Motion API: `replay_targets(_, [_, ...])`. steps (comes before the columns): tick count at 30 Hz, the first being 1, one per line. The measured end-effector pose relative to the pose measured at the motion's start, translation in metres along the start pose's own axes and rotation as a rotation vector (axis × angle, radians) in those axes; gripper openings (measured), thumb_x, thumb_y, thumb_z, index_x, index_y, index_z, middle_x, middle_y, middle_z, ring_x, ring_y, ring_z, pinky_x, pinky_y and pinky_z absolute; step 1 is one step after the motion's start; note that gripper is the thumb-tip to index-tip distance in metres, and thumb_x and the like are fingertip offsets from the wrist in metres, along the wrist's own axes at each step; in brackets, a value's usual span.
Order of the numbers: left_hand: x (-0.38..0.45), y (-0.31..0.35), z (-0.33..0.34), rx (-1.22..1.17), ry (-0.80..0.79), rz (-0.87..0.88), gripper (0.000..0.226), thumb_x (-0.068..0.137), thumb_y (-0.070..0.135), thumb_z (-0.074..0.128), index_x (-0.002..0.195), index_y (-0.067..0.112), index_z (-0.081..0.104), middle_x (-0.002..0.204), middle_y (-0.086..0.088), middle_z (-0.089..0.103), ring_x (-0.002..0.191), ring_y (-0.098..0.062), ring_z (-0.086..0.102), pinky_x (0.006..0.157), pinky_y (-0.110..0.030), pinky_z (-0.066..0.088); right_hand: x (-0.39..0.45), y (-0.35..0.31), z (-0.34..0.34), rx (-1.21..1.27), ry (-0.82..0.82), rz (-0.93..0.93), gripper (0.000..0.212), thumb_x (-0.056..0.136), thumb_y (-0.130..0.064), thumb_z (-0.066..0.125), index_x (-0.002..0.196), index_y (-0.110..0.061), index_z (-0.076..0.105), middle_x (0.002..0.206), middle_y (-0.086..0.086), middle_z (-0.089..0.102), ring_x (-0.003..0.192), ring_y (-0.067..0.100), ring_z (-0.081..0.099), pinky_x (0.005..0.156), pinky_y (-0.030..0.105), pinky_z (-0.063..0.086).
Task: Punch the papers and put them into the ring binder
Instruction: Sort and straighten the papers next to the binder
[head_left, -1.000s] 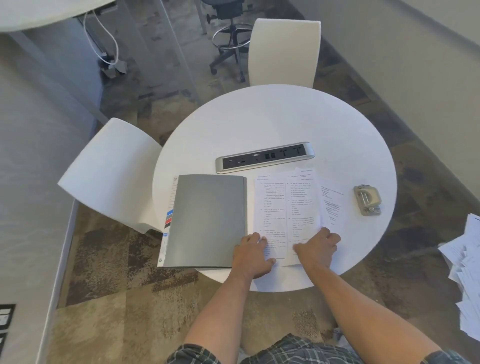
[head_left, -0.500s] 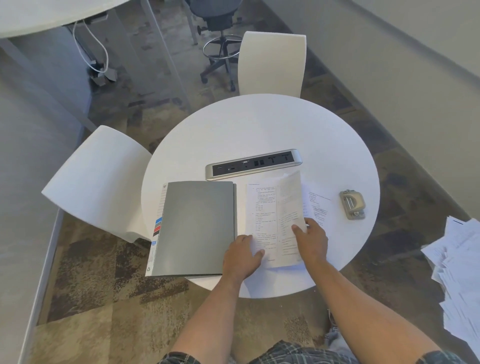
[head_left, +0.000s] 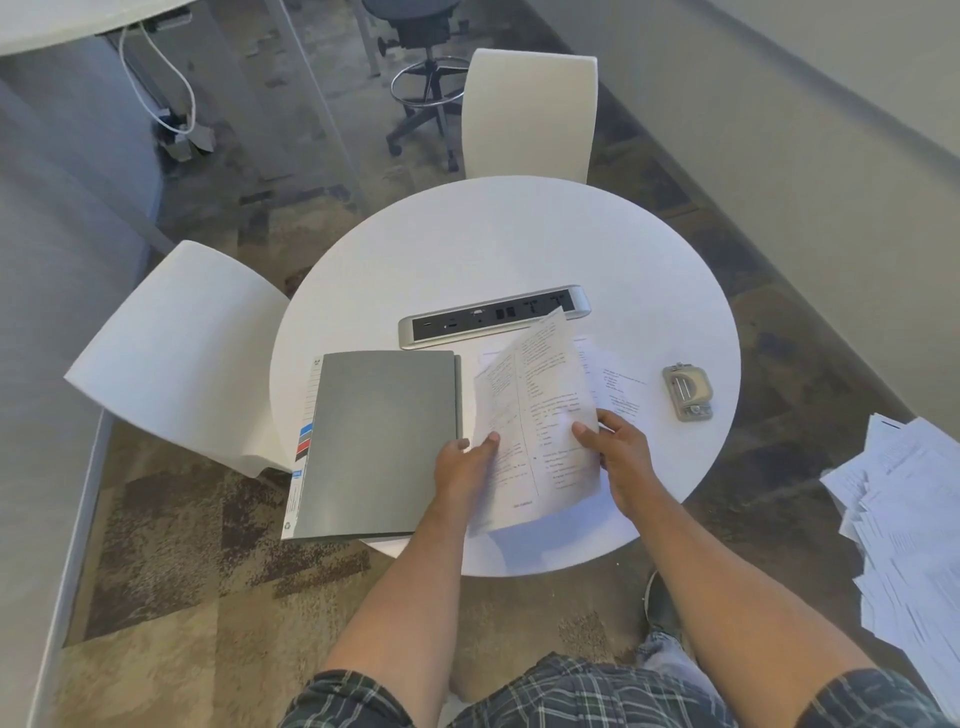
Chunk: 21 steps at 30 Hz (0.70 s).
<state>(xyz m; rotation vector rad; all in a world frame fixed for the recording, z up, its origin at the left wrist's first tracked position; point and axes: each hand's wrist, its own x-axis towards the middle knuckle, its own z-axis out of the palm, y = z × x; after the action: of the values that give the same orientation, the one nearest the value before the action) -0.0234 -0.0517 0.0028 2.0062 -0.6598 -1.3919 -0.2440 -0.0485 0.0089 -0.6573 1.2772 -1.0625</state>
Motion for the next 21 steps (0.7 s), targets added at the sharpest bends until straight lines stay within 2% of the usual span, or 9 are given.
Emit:
replay_targets(3, [-0.001, -0.005, -0.005, -0.026, 0.048, 0.044, 0.04, 0.088, 0.02, 0.078, 0.119, -0.001, 0.063, 0.12, -0.015, 0.07, 0.09, -0.022, 0.067, 0.069, -0.024, 0.051, 0.002, 0.008, -0.004, -0.119, 0.083, 0.021, 0.018, 0.09, -0.021, 0.076, 0.104, -0.008, 0.076, 0.1, 0.007, 0.079, 0.09, 0.025, 0.076, 0.077, 0.037, 0.061])
replay_targets(5, [-0.002, -0.008, -0.01, -0.023, 0.069, 0.068, 0.027, 0.088, 0.014, 0.077, 0.11, 0.001, 0.066, 0.11, -0.013, 0.072, 0.078, -0.016, 0.064, 0.059, -0.022, 0.047, 0.01, 0.019, -0.007, -0.268, 0.203, 0.054, 0.022, 0.096, -0.032, 0.069, 0.099, -0.012, 0.076, 0.098, 0.005, 0.077, 0.089, 0.025, 0.073, 0.077, 0.037, 0.059])
replay_targets(8, [-0.004, -0.015, -0.014, -0.009, 0.085, 0.083, 0.023, 0.089, 0.012, 0.075, 0.11, 0.004, 0.07, 0.107, -0.011, 0.073, 0.083, -0.02, 0.066, 0.07, -0.026, 0.049, 0.016, 0.032, -0.01, -0.369, 0.352, 0.155, 0.023, 0.101, -0.03, 0.055, 0.113, -0.017, 0.07, 0.108, 0.004, 0.074, 0.085, 0.023, 0.072, 0.08, 0.039, 0.058])
replay_targets(10, [-0.003, -0.02, -0.015, 0.014, 0.093, 0.093, 0.021, 0.09, 0.013, 0.074, 0.109, 0.006, 0.071, 0.105, -0.009, 0.073, 0.082, -0.019, 0.066, 0.069, -0.024, 0.049, 0.017, 0.035, -0.011, -0.577, 0.403, 0.204, 0.029, 0.095, -0.027, 0.055, 0.123, -0.02, 0.061, 0.126, 0.004, 0.065, 0.1, 0.028, 0.07, 0.09, 0.04, 0.055])
replay_targets(11, [-0.003, -0.022, -0.016, 0.023, 0.096, 0.096, 0.019, 0.09, 0.013, 0.073, 0.108, 0.007, 0.071, 0.104, -0.007, 0.072, 0.081, -0.017, 0.065, 0.065, -0.023, 0.048, 0.014, 0.035, -0.011, -0.737, 0.397, 0.233, 0.036, 0.093, -0.025, 0.057, 0.129, -0.019, 0.055, 0.132, 0.006, 0.057, 0.109, 0.03, 0.066, 0.09, 0.039, 0.052])
replay_targets(13, [-0.002, -0.026, -0.017, 0.043, 0.099, 0.086, 0.016, 0.092, 0.015, 0.072, 0.106, 0.008, 0.07, 0.101, -0.005, 0.071, 0.082, -0.018, 0.065, 0.063, -0.023, 0.047, 0.011, 0.035, -0.009, -0.991, 0.405, 0.27, 0.046, 0.091, -0.025, 0.062, 0.133, -0.014, 0.045, 0.133, 0.01, 0.044, 0.111, 0.034, 0.061, 0.083, 0.041, 0.051])
replay_targets(15, [-0.001, -0.029, -0.018, 0.063, 0.092, 0.072, 0.015, 0.093, 0.016, 0.07, 0.105, 0.008, 0.071, 0.101, -0.004, 0.072, 0.088, -0.022, 0.067, 0.07, -0.028, 0.051, 0.008, 0.036, -0.006, -1.123, 0.431, 0.28, 0.054, 0.088, -0.031, 0.069, 0.13, -0.011, 0.041, 0.129, 0.012, 0.043, 0.104, 0.033, 0.062, 0.071, 0.04, 0.05])
replay_targets(18, [0.001, -0.034, -0.018, 0.09, 0.083, 0.064, 0.013, 0.093, 0.018, 0.07, 0.103, 0.011, 0.072, 0.102, -0.005, 0.074, 0.091, -0.024, 0.07, 0.077, -0.035, 0.057, 0.007, 0.042, -0.003, -1.237, 0.428, 0.262, 0.062, 0.087, -0.036, 0.072, 0.131, -0.01, 0.038, 0.129, 0.013, 0.044, 0.098, 0.03, 0.064, 0.061, 0.035, 0.044])
replay_targets(21, [-0.001, -0.035, -0.018, 0.117, 0.076, 0.066, 0.014, 0.094, 0.02, 0.069, 0.104, 0.011, 0.072, 0.102, -0.003, 0.074, 0.09, -0.022, 0.07, 0.069, -0.029, 0.052, 0.009, 0.045, 0.0, -1.277, 0.447, 0.246, 0.059, 0.089, -0.031, 0.07, 0.132, -0.009, 0.037, 0.129, 0.014, 0.046, 0.095, 0.029, 0.065, 0.06, 0.034, 0.044])
